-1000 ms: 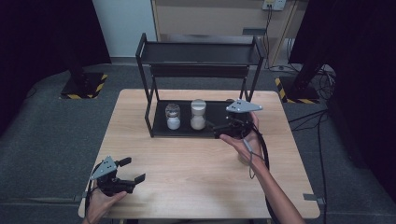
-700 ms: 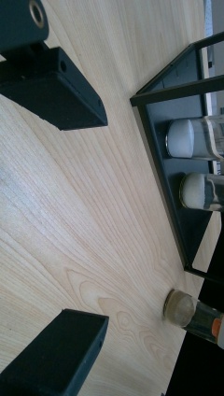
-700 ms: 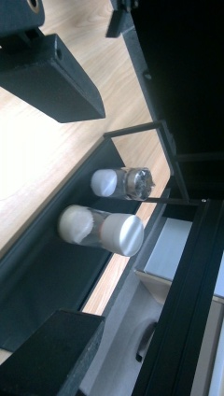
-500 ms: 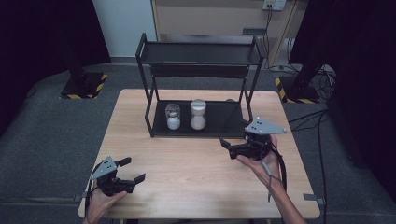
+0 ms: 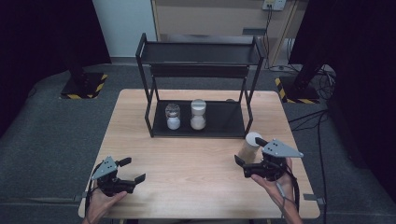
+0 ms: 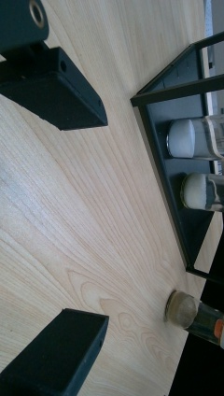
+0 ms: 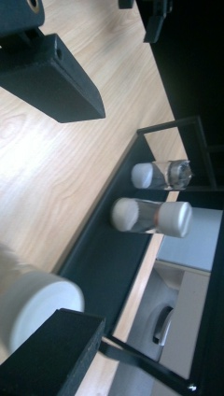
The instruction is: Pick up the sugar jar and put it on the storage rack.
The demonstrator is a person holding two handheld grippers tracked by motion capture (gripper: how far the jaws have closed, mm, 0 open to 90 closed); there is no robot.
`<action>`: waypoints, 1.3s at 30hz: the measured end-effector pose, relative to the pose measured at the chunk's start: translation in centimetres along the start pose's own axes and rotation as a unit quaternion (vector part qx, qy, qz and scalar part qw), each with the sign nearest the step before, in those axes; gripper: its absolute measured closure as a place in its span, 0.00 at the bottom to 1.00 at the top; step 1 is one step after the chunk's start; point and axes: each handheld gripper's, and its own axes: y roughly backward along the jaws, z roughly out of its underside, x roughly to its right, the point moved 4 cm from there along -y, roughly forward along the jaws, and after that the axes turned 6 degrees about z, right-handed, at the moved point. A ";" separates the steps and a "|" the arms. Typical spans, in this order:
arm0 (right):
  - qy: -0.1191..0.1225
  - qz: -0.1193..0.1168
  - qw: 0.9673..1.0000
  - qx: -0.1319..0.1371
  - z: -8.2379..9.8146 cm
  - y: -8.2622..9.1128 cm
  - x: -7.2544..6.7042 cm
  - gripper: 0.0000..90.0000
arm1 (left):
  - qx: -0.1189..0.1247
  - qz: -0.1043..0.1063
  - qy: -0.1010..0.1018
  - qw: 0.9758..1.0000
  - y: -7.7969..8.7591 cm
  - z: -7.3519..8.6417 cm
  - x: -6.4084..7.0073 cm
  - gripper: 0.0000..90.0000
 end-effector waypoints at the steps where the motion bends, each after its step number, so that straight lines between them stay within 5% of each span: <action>1: 0.000 0.002 1.000 -0.001 0.3 0.2 0.0 0.03 | 0.001 0.000 0.000 1.000 0.0 0.0 0.0 0.05; 16: -0.045 0.018 0.999 -0.020 5.3 1.2 0.5 0.03 | -0.001 0.002 -0.005 1.000 -0.1 -0.1 0.1 0.05; 39: -0.040 0.011 0.999 -0.032 7.6 1.2 1.1 0.03 | -0.001 0.017 -0.018 1.000 -0.3 -0.3 0.3 0.05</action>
